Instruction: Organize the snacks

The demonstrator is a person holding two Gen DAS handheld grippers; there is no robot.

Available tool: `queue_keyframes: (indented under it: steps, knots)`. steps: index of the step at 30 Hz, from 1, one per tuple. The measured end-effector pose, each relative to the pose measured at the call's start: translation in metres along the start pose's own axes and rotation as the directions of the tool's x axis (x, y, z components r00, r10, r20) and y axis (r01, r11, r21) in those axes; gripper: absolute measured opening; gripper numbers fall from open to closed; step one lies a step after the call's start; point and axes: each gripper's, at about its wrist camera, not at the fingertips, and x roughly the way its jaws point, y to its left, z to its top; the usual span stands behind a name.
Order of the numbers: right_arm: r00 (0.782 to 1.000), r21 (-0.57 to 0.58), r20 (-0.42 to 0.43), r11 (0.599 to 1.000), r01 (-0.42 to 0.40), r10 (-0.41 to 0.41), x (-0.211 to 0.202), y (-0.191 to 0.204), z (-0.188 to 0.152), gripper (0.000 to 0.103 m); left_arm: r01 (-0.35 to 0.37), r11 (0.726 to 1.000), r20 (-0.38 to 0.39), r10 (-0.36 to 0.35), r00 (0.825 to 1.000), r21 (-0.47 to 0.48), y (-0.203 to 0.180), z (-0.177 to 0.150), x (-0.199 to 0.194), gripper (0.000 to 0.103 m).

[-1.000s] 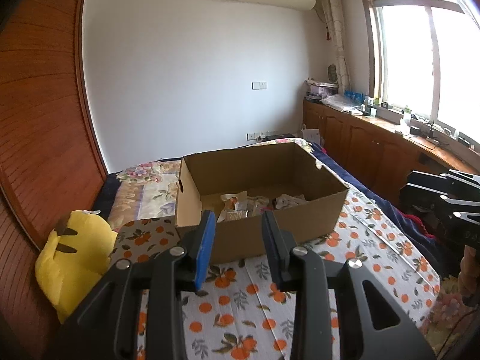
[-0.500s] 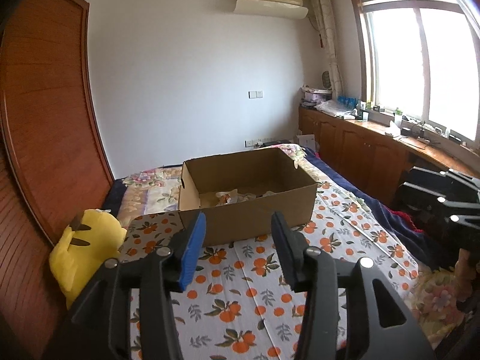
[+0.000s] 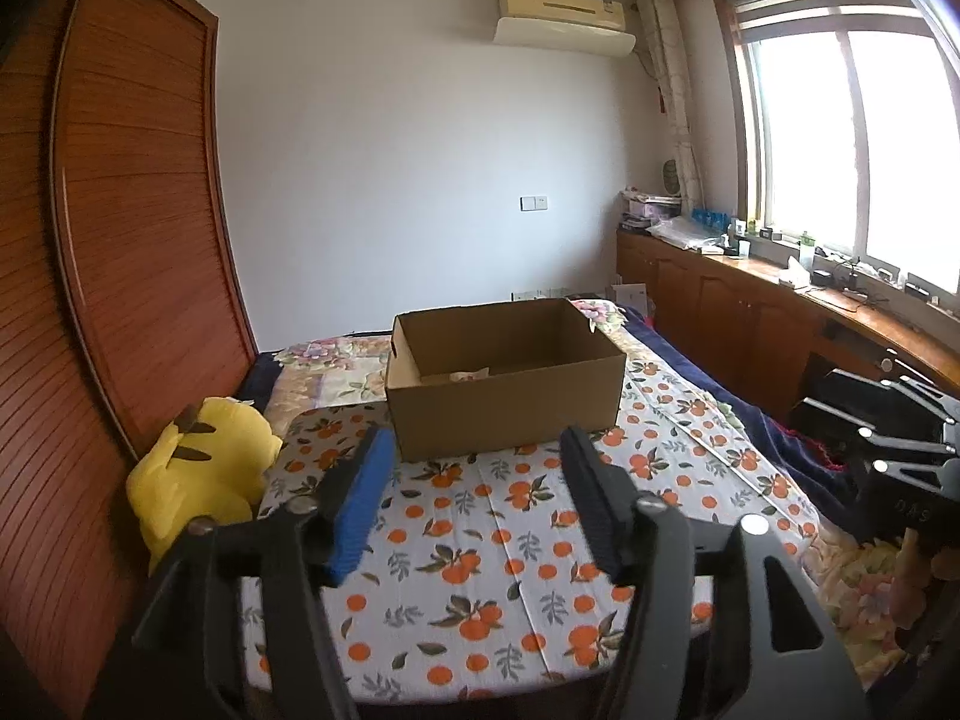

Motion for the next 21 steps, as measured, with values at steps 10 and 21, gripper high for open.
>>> queue_keyframes:
  steps: [10, 21]
  knots:
    - [0.997, 0.057, 0.049, 0.997, 0.055, -0.058, -0.023, -0.001, -0.019, 0.096, -0.062, 0.998, 0.008, 0.062, 0.998, 0.001, -0.009, -0.03, -0.011, 0.088]
    - [0.995, 0.039, 0.026, 0.995, 0.091, -0.092, -0.027, 0.009, -0.039, 0.103, -0.088, 0.996, 0.008, 0.089, 0.996, -0.032, -0.016, -0.057, -0.027, 0.103]
